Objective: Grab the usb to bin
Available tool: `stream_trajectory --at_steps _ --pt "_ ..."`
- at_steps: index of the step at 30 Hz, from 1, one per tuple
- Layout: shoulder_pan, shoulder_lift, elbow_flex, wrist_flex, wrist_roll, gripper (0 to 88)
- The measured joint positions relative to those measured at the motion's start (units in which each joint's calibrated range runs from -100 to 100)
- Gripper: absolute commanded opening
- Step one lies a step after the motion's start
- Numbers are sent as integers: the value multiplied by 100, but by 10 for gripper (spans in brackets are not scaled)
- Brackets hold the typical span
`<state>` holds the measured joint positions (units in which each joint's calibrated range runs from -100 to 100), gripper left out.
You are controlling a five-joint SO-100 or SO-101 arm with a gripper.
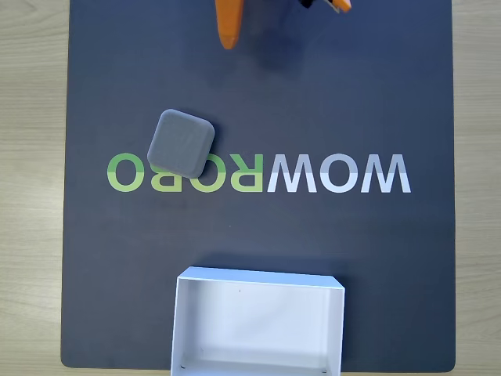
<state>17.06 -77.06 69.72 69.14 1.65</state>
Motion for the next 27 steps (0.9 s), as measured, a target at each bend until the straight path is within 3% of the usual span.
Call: stream_trajectory --at_steps 8,14,21,27 --pt "628 2775 -2747 17 0 18" --pt "1273 4459 -3633 17 10 29" --pt "1353 5902 -3751 95 351 260" --pt "1309 6725 -4004 586 566 392"
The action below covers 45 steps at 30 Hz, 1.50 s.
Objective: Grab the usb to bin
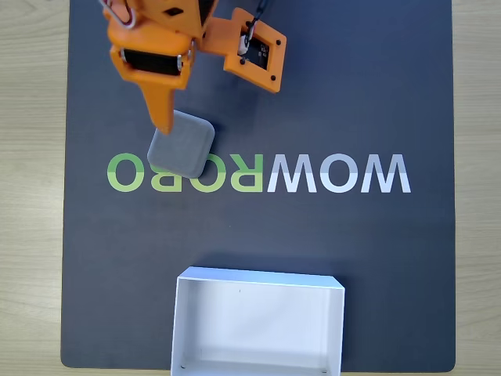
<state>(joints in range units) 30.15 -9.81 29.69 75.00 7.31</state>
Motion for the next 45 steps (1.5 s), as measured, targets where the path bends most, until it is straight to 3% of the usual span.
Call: stream_trajectory --at_steps 5,20,45 --pt "256 675 -606 345 0 434" --pt "274 2627 -1627 207 -5 434" --pt "-168 3497 -1762 -345 -168 426"
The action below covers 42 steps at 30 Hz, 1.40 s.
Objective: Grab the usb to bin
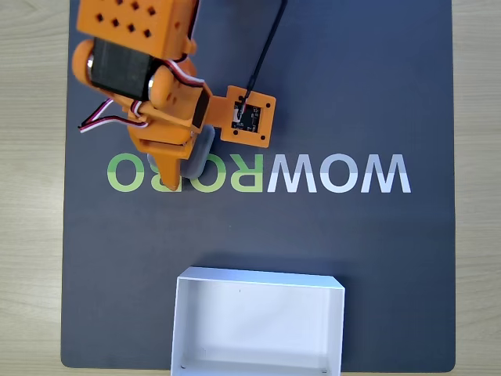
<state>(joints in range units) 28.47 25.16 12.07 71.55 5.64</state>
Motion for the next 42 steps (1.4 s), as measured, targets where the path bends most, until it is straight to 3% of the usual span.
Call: stream_trajectory --at_steps 6,12,25,33,42 --pt "-35 231 -244 216 0 407" --pt "124 416 -515 388 -73 260" --pt "168 287 -515 293 -68 249" --pt "380 -1314 -515 802 -84 249" --pt "363 -4644 -831 871 -79 254"
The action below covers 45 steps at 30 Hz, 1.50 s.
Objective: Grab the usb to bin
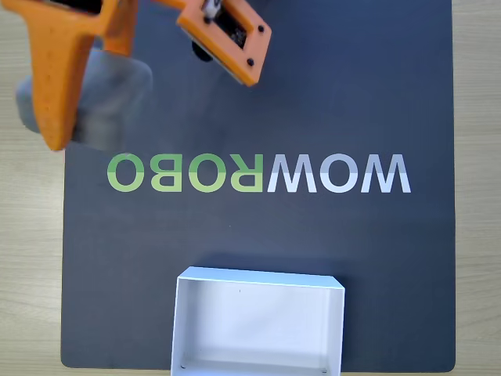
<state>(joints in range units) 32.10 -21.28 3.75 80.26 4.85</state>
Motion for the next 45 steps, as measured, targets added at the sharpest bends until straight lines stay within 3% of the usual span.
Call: stream_trajectory --at_steps 8,13,23,36,45 --pt "-672 -2165 81 198 -10 249" --pt "-1406 -1933 90 319 -121 249" --pt "-2210 1018 -407 -845 -215 249" --pt "-2202 5772 -4058 -1241 -535 249" --pt "-2193 7308 -5721 -1276 -556 249"
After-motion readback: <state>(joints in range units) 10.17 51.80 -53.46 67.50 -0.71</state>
